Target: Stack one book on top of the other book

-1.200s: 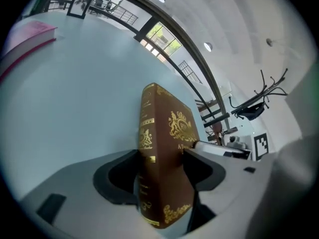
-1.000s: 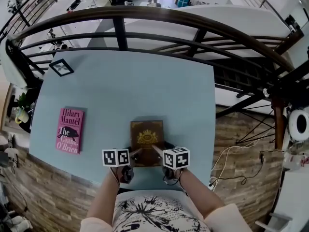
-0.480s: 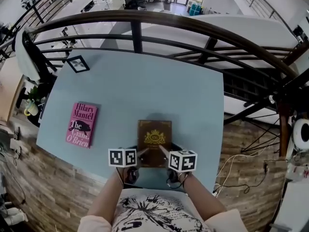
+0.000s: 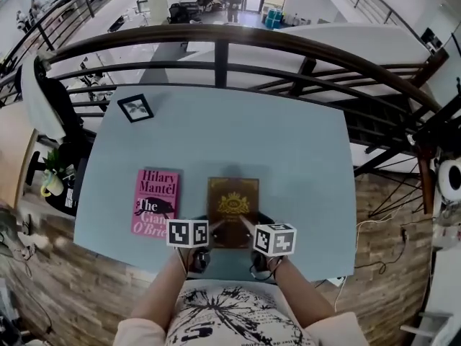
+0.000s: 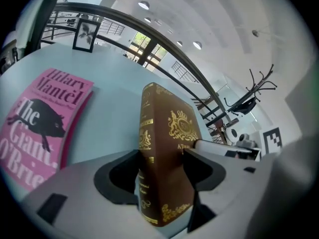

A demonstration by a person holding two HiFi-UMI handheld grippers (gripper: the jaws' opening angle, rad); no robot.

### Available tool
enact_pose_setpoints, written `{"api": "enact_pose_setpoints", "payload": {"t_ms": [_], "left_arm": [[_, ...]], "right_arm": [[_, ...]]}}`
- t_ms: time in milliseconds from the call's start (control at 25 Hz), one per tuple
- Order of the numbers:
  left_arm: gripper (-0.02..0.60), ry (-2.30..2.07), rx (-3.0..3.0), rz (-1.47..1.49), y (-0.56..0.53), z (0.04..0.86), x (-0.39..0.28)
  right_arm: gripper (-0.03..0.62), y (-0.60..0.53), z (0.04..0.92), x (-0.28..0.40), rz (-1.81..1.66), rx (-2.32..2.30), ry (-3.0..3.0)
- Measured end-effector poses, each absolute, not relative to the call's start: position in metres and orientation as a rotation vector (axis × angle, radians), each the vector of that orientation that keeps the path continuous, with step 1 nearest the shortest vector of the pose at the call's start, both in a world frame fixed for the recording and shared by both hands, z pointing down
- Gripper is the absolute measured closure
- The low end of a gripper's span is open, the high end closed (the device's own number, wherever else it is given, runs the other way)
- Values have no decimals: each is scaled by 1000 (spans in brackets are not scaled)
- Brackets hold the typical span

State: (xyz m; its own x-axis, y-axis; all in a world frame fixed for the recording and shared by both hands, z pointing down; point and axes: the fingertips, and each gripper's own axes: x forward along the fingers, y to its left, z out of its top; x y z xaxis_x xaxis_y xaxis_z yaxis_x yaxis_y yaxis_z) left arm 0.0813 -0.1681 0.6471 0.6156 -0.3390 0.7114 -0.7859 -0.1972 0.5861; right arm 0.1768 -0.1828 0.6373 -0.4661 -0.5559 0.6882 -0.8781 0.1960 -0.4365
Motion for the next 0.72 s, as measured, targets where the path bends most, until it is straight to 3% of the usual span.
{"api": "enact_pose_setpoints", "payload": {"t_ms": [440, 720], "left_arm": [[307, -925, 1839, 589, -172, 627, -91], [307, -923, 1799, 567, -178, 639, -160]], "right_arm": [[367, -182, 621, 5, 1191, 1395, -2111], [368, -190, 629, -64, 1168, 1357, -2085]]}}
